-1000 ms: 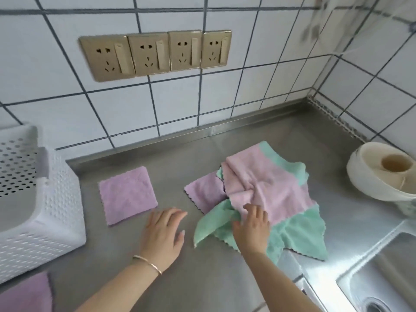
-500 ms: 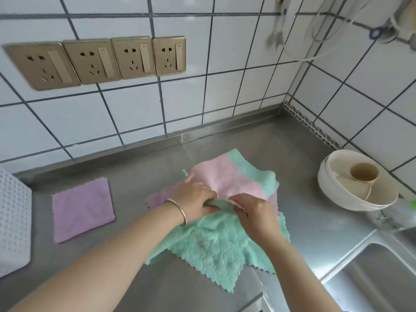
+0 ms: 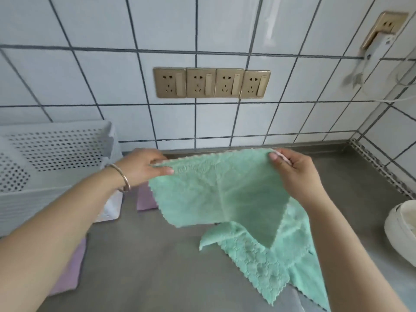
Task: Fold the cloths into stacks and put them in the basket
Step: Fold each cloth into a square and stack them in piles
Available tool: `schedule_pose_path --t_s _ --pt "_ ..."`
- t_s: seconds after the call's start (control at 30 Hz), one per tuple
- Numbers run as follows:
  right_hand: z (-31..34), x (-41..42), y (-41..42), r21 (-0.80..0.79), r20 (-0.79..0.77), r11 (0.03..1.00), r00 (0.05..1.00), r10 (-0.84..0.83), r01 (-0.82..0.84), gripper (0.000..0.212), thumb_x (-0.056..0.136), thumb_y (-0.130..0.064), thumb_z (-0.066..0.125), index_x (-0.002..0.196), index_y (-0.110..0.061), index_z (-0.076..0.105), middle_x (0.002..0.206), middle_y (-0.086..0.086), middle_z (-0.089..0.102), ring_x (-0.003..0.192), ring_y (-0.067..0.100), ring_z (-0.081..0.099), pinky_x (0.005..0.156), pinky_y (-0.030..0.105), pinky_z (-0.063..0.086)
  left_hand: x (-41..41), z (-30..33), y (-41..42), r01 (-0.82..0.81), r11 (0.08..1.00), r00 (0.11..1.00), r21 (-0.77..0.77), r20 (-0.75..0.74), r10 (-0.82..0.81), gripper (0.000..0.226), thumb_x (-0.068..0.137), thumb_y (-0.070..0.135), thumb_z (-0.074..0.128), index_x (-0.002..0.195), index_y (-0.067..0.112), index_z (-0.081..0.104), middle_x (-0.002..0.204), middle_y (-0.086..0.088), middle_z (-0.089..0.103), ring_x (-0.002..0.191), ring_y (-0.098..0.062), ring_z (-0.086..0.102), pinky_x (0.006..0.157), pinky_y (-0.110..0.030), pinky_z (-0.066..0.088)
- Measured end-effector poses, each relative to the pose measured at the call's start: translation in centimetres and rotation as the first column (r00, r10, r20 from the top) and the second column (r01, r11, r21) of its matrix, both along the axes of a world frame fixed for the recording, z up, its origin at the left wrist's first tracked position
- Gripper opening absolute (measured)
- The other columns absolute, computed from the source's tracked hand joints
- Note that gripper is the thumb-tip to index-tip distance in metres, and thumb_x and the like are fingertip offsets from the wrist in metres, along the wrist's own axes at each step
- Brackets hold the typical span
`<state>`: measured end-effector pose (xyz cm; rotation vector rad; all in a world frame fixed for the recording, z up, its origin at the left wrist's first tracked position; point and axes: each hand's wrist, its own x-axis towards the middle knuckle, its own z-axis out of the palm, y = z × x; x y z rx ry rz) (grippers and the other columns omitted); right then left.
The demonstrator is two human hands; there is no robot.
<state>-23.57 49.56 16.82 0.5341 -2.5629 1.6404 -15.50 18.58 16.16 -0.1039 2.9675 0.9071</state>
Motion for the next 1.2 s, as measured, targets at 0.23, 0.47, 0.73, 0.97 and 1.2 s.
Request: schedule_pose_path --t_s 0.23,0.47,0.73,0.97,1.2 --pt "0.5 2.3 -6.6 0.004 0.005 1.0 1.0 0.031 -0.031 0.024 0.093 -0.024 0.053 0.071 -0.021 0.061 0.055 -0.011 0.05 0.043 -0.007 0.043 0.046 0.005 0.032 7.4 2.2 -7.1 -0.299 0.848 0.938 0.438 -0.028 0.346 0.061 0.07 0.059 0.06 0.093 0.003 0.064 0.086 -0.006 0.058 0.096 -0.026 0.064 0.099 -0.048 0.047" --pt "-3.4 9.0 -7.0 0.103 0.261 0.925 0.907 0.331 -0.367 0.039 0.081 -0.053 0.058 0.079 -0.017 0.072 0.052 -0.014 0.05 0.05 -0.001 0.042 0.053 0.014 0.037 18.8 -3.4 -8.0 -0.27 0.814 0.954 0.514 0.028 0.299 0.048 0.091 0.011 0.053 0.074 0.052 0.07 0.079 0.037 0.067 0.082 0.021 0.059 0.077 0.004 0.041" --pt "-17.0 17.3 -5.1 0.387 0.679 0.69 0.695 0.236 -0.612 0.052 0.09 -0.038 0.056 0.055 -0.021 0.022 0.04 -0.01 0.022 0.04 0.004 0.021 0.048 0.021 0.016 28.7 -16.8 -6.7 -0.416 0.844 0.827 0.338 0.528 0.196 0.021 0.091 0.031 0.054 0.075 0.031 0.067 0.067 0.026 0.067 0.077 0.0 0.056 0.068 -0.005 0.04" --pt "-18.1 19.0 -5.2 0.46 0.759 0.571 0.635 0.145 -0.68 0.05 0.091 -0.041 0.053 0.058 -0.005 0.042 0.051 -0.008 0.024 0.036 0.003 0.024 0.043 0.016 0.025 29.9 -19.9 -6.8 -0.365 0.903 0.767 0.225 0.623 0.154 0.043 0.092 0.029 0.054 0.054 0.021 0.034 0.051 0.012 0.035 0.055 -0.003 0.032 0.051 -0.014 0.029" --pt "-18.9 15.4 -9.9 0.417 0.662 0.812 0.749 0.036 -0.408 0.033 0.087 -0.034 0.062 0.064 -0.01 0.059 0.054 -0.001 0.041 0.047 0.01 0.036 0.047 0.022 0.026 25.4 -19.4 -8.3 -0.571 0.788 0.743 0.228 0.552 0.379 0.022 0.094 0.028 0.048 0.081 0.015 0.059 0.087 -0.002 0.064 0.078 -0.018 0.058 0.071 -0.029 0.045"
